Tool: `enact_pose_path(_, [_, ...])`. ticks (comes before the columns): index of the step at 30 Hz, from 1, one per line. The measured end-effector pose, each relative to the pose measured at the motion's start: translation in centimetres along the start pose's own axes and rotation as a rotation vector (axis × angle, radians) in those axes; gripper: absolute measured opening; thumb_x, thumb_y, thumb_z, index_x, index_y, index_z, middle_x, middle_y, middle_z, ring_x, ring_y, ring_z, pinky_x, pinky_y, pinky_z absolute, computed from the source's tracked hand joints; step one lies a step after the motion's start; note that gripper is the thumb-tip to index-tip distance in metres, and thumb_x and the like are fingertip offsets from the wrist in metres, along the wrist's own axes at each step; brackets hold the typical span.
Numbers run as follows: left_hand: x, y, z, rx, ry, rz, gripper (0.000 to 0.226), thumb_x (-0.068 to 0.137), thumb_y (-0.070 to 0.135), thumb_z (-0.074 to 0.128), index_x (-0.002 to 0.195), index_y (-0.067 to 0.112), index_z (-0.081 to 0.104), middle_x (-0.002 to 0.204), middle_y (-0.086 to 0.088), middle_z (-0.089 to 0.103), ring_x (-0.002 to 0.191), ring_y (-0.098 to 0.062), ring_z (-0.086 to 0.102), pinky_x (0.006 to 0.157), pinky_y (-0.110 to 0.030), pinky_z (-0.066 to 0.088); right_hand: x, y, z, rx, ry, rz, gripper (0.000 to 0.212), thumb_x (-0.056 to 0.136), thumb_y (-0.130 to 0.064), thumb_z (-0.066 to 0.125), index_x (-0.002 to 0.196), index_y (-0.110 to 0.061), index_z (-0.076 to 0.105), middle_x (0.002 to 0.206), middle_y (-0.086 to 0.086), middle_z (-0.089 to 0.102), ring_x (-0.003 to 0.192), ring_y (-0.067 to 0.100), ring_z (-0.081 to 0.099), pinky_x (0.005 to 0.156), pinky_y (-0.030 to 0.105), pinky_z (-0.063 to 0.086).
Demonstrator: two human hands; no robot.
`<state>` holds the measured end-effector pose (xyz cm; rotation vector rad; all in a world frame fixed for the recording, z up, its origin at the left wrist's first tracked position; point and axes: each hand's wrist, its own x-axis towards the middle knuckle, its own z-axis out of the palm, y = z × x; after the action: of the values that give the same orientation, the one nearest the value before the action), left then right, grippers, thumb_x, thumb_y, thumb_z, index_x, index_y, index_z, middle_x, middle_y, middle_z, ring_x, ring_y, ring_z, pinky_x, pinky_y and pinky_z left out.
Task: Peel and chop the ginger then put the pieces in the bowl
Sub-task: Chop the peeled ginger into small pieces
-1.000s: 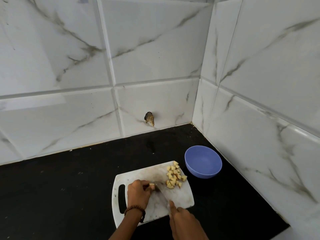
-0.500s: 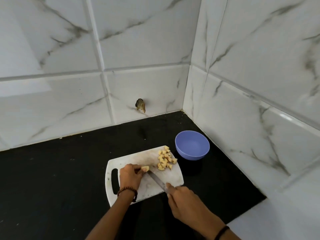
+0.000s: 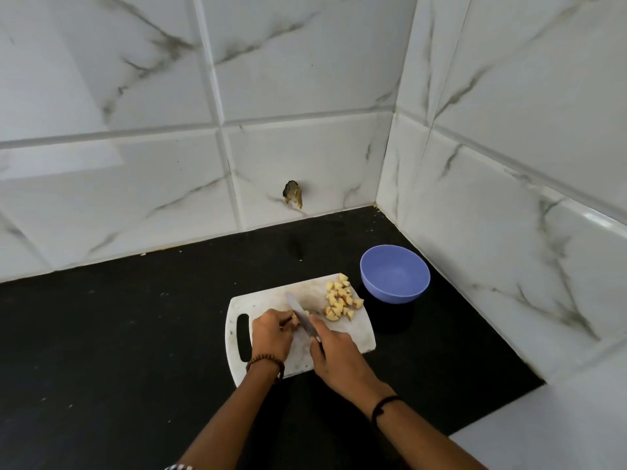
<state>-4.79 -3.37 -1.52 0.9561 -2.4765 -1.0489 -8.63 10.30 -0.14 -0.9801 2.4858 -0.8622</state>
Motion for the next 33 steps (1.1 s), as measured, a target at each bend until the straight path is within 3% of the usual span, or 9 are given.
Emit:
enact_pose_path(11, [-0.2,-0.2,0.5,0.013,0.017,0.013,0.014,0.090,0.010,0.062,0.098,0.010,0.074,0.093,-0.005,0.072,0.075,-0.004,0.053,0.069,-0.012,0.036,0.4,0.9,1.0,-0.076,0.027,-0.052,0.052,0.104,-0.028,0.036,0.154,-0.026,0.022,0.113,0.007,0.063,0.094,0.018,0.063,0.081,0.034,0.055])
enact_pose_path(20, [0.3,-0.4,0.7,0.034,0.001,-0.013,0.015,0.089,0.009,0.062,0.095,0.012,0.075,0.087,-0.004,0.072,0.075,-0.008,0.058,0.069,-0.015,0.042,0.4,1.2,1.6,-0.235,-0.006,-0.046,0.066,0.103,-0.018,0.043,0.157,-0.025,0.007,0.111,0.011,0.058,0.094,0.023,0.061,0.083,0.036,0.053])
enact_pose_path(28, [1.0,-0.6,1.3,0.084,-0.026,-0.039,0.016,0.088,0.006,0.062,0.095,0.013,0.075,0.089,-0.005,0.072,0.080,-0.015,0.065,0.072,-0.020,0.051,0.6,1.6,2.2,-0.277,-0.005,-0.055,0.074,0.102,-0.021,0.047,0.157,-0.024,-0.001,0.111,0.010,0.056,0.092,0.018,0.060,0.082,0.030,0.052])
enact_pose_path(33, [1.3,-0.5,1.4,0.113,-0.036,-0.060,0.016,0.089,0.007,0.060,0.087,0.012,0.075,0.082,-0.006,0.070,0.073,-0.016,0.063,0.064,-0.022,0.050,0.7,1.8,2.5,-0.268,0.000,-0.048,0.073,0.103,-0.023,0.047,0.157,-0.025,-0.002,0.111,0.008,0.056,0.091,0.015,0.059,0.082,0.028,0.051])
